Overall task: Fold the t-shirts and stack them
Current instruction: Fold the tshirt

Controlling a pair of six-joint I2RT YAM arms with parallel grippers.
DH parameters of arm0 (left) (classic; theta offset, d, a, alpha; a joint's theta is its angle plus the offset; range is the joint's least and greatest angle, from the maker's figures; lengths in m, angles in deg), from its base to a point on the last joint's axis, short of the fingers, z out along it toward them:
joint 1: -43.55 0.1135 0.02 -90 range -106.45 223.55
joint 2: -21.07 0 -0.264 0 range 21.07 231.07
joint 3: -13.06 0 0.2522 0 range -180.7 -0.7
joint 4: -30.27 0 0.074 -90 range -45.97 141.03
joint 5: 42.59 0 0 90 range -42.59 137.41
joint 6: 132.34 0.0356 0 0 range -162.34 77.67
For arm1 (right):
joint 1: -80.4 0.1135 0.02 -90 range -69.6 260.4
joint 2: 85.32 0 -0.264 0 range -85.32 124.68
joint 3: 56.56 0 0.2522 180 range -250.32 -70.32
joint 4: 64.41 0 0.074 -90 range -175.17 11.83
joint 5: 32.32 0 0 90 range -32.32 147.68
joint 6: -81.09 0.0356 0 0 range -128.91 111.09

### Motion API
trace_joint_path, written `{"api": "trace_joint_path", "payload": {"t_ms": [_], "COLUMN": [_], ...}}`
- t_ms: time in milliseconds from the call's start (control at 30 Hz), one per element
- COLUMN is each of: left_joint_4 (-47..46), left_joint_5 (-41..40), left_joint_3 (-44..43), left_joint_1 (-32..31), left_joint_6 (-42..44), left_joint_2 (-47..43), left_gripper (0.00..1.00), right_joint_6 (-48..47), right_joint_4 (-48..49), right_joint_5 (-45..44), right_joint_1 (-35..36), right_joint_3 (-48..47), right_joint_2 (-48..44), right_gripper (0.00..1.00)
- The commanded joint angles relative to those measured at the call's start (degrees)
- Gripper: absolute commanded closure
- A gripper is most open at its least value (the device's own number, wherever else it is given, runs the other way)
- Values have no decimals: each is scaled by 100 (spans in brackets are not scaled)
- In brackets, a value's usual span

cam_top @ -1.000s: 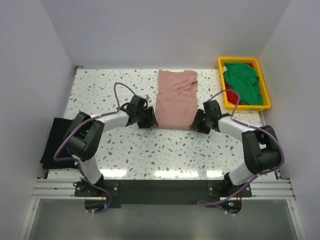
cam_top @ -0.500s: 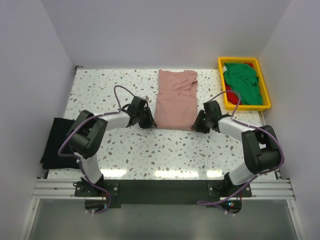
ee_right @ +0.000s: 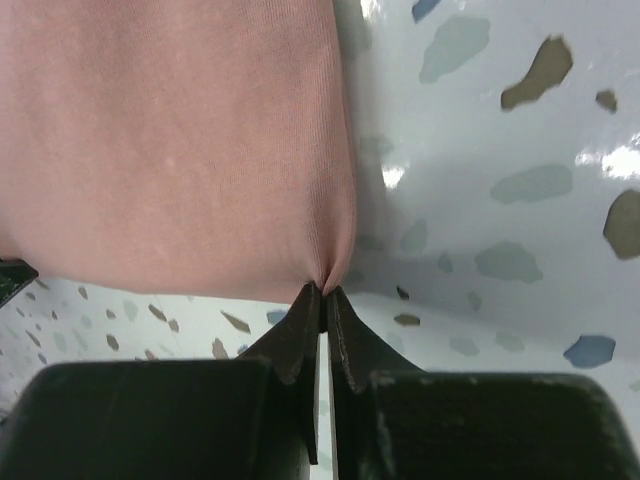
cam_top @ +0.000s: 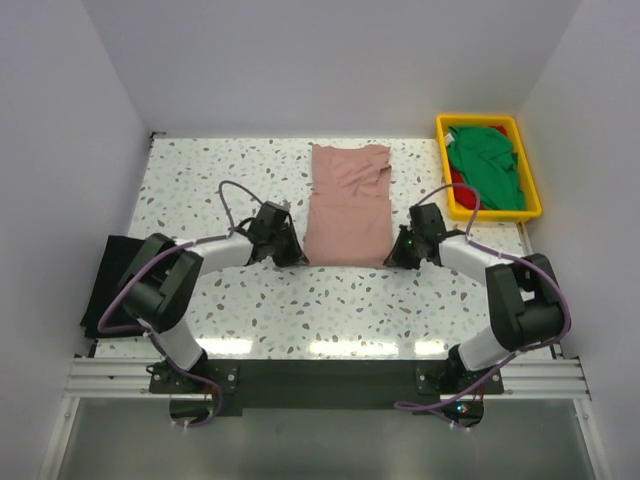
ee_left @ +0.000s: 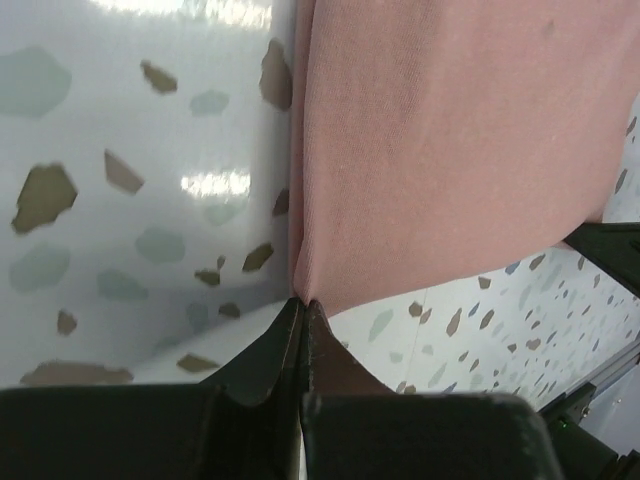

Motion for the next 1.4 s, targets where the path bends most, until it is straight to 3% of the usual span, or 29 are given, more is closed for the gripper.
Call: {"api": "trace_joint_path", "payload": {"t_ms": [0, 433, 533, 633, 667, 767, 833, 967, 1100, 1267, 1367], "left_joint_4": [243, 1060, 1113, 1332, 1437, 2035, 2150, 1659, 1342, 1350, 1394], "left_joint_5": [-225, -305, -112, -94, -129, -541, -656, -279, -357, -559, -550], "left_joint_3": [526, 2100, 2233, 2058, 1796, 1016, 618, -461, -1851, -3581, -4285], "left_joint_1": [-61, -711, -764, -764, -755, -677, -527, 78, 325, 563, 651], "left_joint_6": [-174, -570, -631, -492, -412, -17, 324, 722, 845, 968, 1144], "left_joint_2": [-684, -2574, -2759, -2925, -3013, -3101, -3041, -2104, -644, 1139, 1861], "left_gripper": [100, 100, 100, 76, 66, 55, 56, 69, 80, 92, 95], "right_joint_6": [-271, -210, -122, -139, -183, -323, -359, -482, -597, -676, -658], "right_joint_4": [-273, -1240, -1354, -1608, -1705, -2145, -2233, -1577, -987, -695, -494], "right_joint_5": [420, 1291, 1283, 1160, 1116, 765, 441, -87, -641, -397, -221], "right_joint_1": [-6, 432, 495, 495, 495, 504, 495, 486, 320, -32, -155], "right_joint_3": [260, 1772, 1782, 1598, 1510, 1019, 554, -335, -1459, -2892, -3438], "right_joint_2": [-532, -2361, -2538, -2652, -2696, -3038, -3083, -2522, -1108, 797, 1432], "right_gripper": [100, 100, 95, 77, 65, 49, 48, 50, 54, 63, 64]}}
